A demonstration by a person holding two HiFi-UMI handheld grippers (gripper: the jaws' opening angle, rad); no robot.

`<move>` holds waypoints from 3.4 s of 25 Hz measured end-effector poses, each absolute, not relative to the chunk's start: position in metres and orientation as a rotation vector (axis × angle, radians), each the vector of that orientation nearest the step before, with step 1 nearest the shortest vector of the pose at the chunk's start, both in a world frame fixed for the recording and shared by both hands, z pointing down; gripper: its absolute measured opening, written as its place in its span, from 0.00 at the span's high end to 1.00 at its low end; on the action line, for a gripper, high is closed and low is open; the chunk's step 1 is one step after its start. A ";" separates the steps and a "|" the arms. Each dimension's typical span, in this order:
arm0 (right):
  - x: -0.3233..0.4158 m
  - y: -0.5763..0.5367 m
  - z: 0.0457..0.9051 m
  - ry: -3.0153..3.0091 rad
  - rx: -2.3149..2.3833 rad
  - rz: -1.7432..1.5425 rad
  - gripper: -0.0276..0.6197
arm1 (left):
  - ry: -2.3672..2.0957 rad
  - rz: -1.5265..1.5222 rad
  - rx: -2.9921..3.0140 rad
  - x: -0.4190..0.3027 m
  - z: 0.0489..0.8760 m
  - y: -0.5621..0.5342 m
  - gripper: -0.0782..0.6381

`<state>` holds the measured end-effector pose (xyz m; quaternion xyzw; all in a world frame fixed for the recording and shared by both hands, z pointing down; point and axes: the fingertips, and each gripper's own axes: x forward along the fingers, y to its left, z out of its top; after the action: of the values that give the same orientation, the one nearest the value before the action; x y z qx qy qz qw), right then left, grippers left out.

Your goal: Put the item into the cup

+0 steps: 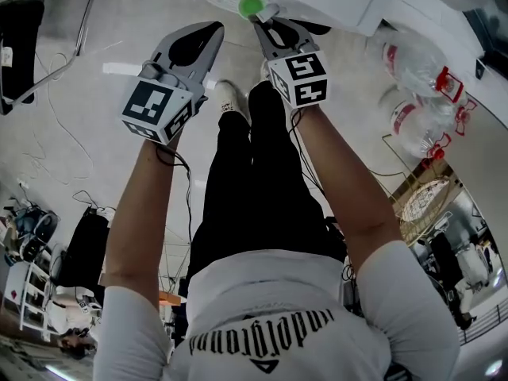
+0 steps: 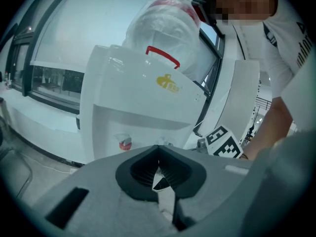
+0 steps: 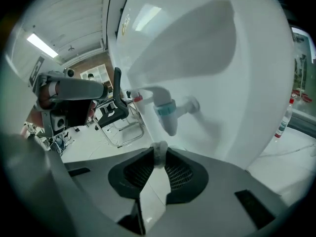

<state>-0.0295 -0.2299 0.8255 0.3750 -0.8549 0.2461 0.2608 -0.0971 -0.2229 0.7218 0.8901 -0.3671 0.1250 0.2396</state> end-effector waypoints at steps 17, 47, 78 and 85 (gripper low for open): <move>-0.028 -0.253 0.864 -2.216 1.163 0.745 0.85 | -0.997 0.349 2.410 -0.095 0.750 -0.225 0.87; -0.025 -0.188 0.755 -2.260 1.208 0.760 0.83 | -1.028 0.293 2.426 -0.100 0.655 -0.182 0.87; -0.043 -0.088 0.419 -2.627 0.969 0.306 0.93 | -1.051 0.214 2.632 -0.152 0.422 -0.079 0.87; -0.049 -0.068 0.378 -2.655 0.932 0.238 0.93 | -1.080 0.170 2.672 -0.182 0.372 -0.057 0.87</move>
<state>-0.0490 -0.0678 0.3776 0.3260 -0.9284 0.0833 0.1580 -0.1817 -0.0568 0.3720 0.9181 -0.3709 0.0585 0.1269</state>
